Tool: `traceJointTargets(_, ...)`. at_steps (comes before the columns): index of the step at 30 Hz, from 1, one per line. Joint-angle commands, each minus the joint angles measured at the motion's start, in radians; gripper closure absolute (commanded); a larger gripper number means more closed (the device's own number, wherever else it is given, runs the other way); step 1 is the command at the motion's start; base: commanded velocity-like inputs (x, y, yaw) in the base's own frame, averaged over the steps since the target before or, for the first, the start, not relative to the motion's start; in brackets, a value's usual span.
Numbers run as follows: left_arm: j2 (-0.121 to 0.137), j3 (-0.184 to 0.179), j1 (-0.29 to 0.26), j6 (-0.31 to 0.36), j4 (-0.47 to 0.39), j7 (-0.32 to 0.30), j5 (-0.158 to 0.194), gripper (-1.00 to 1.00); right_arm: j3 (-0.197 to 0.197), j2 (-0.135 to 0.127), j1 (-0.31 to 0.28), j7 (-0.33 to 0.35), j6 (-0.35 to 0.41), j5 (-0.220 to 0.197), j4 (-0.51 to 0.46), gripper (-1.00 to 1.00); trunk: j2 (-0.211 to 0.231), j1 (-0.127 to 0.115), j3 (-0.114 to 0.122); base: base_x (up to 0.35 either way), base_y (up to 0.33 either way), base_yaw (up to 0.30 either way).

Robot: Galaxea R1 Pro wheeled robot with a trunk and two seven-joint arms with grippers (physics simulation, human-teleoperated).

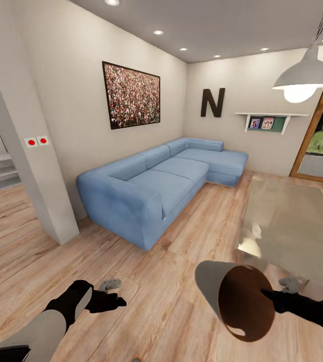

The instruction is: Put the three can of soda from the living room inside the tash can in the kitchen.

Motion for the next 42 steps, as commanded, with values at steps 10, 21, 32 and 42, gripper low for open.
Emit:
traceJointTargets(10, 0.0, -0.018, 0.0, -0.005, 0.0, 0.002, 0.001, -1.0, 0.005, -0.007, -0.068, 0.09, 0.279, 0.0, -0.235, 1.0, 0.0, 0.0, 0.0, 0.0, 0.0, 0.0)
traceJointTargets(21, -0.012, -0.031, 0.005, -0.026, 0.0, 0.003, 0.002, -1.0, 0.01, -0.012, -0.153, 0.096, 0.494, 0.102, -0.251, 1.0, 0.0, 0.0, 0.0, 0.0, 0.0, 0.0)
traceJointTargets(32, -0.015, -0.033, 0.005, -0.075, -0.002, 0.003, 0.002, -1.0, 0.016, 0.001, -0.168, 0.091, 0.528, 0.137, -0.256, 1.0, 0.0, 0.0, 0.0, 0.0, 0.0, 0.0)
traceJointTargets(42, -0.016, -0.037, 0.006, -0.103, -0.002, 0.002, 0.002, -1.0, 0.014, 0.002, -0.168, 0.089, 0.529, 0.138, -0.256, 1.0, 0.0, 0.0, 0.0, 0.0, 0.0, 0.0)
